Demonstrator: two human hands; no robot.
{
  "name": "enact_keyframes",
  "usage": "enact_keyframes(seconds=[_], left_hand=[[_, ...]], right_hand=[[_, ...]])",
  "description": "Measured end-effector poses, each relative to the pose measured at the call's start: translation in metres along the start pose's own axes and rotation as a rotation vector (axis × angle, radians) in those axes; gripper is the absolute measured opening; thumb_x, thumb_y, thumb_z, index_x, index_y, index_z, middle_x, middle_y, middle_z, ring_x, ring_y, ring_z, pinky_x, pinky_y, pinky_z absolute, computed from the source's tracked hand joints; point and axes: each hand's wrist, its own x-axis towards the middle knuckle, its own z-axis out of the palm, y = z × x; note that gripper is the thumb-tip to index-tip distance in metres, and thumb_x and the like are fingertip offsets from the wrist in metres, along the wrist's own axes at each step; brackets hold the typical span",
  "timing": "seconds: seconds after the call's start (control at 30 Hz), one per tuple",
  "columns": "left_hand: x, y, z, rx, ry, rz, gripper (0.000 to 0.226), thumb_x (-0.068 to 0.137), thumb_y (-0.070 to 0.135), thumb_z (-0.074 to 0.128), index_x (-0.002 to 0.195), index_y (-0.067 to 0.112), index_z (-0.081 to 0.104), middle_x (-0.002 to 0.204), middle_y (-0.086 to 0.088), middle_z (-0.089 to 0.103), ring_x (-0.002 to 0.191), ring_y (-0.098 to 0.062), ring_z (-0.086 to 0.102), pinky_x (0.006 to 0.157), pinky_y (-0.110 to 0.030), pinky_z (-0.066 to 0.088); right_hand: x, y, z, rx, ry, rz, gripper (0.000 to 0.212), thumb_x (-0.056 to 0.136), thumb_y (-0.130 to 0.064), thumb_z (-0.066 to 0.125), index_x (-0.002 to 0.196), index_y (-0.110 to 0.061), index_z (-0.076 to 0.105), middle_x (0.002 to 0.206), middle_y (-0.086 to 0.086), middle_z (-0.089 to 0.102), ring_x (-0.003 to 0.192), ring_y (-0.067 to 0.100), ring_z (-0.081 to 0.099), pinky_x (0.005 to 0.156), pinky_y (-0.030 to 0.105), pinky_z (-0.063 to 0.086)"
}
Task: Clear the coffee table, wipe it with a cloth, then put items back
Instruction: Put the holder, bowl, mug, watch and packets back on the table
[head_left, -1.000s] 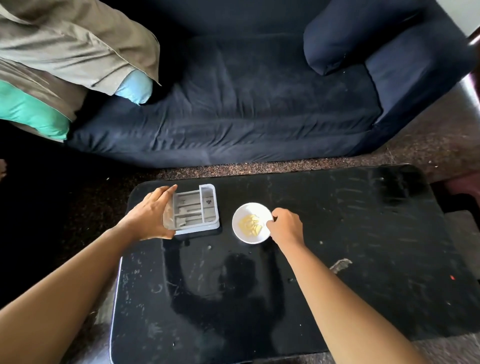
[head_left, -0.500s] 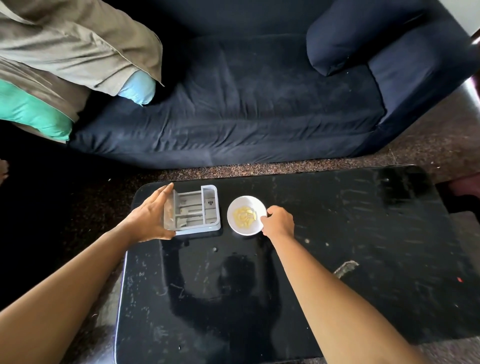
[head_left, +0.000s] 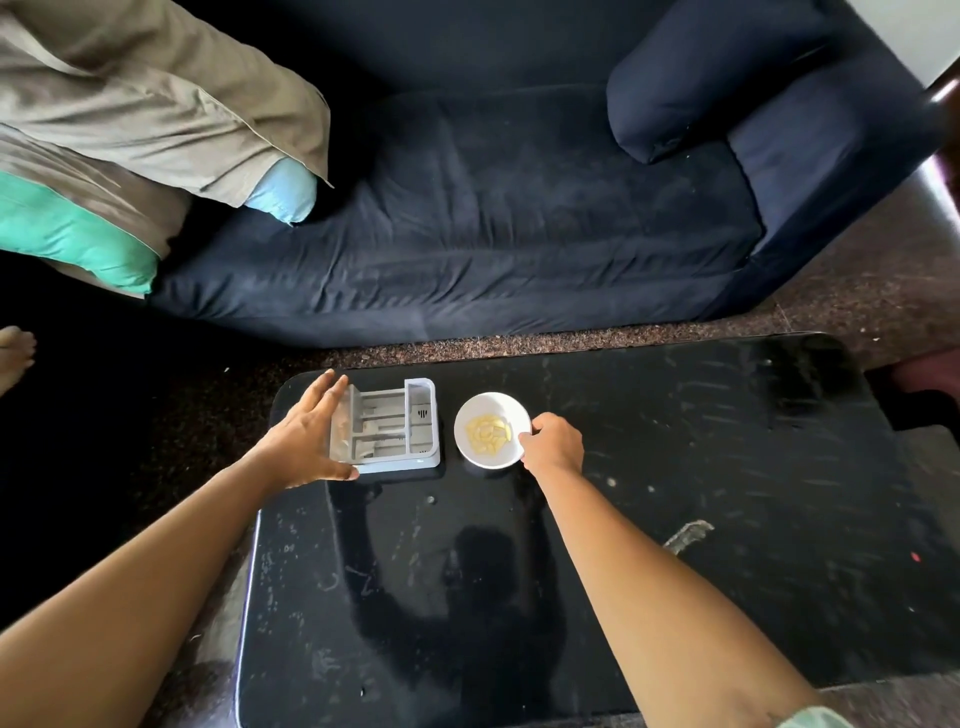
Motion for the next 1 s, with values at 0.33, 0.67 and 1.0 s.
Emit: enact_keyframes(seconds=[0.33, 0.67, 1.0], left_hand=[[-0.052, 0.088, 0.026, -0.181, 0.397, -0.048, 0.093, 0.077, 0.025, 0.078, 0.151, 0.018, 0.023, 0.157, -0.002, 0.019, 0.144, -0.019, 0.018, 0.111, -0.040, 0.029], [-0.057, 0.368, 0.116, -0.422, 0.190, 0.290, 0.050, 0.083, 0.017, 0.072, 0.129, 0.028, 0.056, 0.112, 0.011, 0.061, 0.099, -0.006, 0.057, 0.083, -0.027, 0.050], [-0.013, 0.709, 0.261, -0.499, -0.036, 0.423, 0.055, 0.085, 0.025, 0.070, 0.136, 0.029, 0.049, 0.129, 0.011, 0.054, 0.112, -0.004, 0.052, 0.091, -0.020, 0.044]], right_hand=[[-0.037, 0.017, -0.047, 0.119, -0.074, -0.104, 0.031, 0.086, -0.016, 0.062, 0.116, -0.014, 0.062, 0.115, 0.007, 0.067, 0.108, 0.026, 0.059, 0.085, 0.031, 0.048], [-0.071, 0.205, -0.248, 0.337, 0.168, -0.098, 0.021, 0.088, -0.015, 0.060, 0.107, -0.020, 0.067, 0.095, -0.005, 0.067, 0.086, 0.008, 0.060, 0.073, 0.015, 0.041], [0.003, 0.429, -0.494, 0.231, 0.435, -0.019, 0.018, 0.086, -0.015, 0.063, 0.102, -0.017, 0.069, 0.099, 0.001, 0.071, 0.094, 0.020, 0.063, 0.082, 0.028, 0.045]])
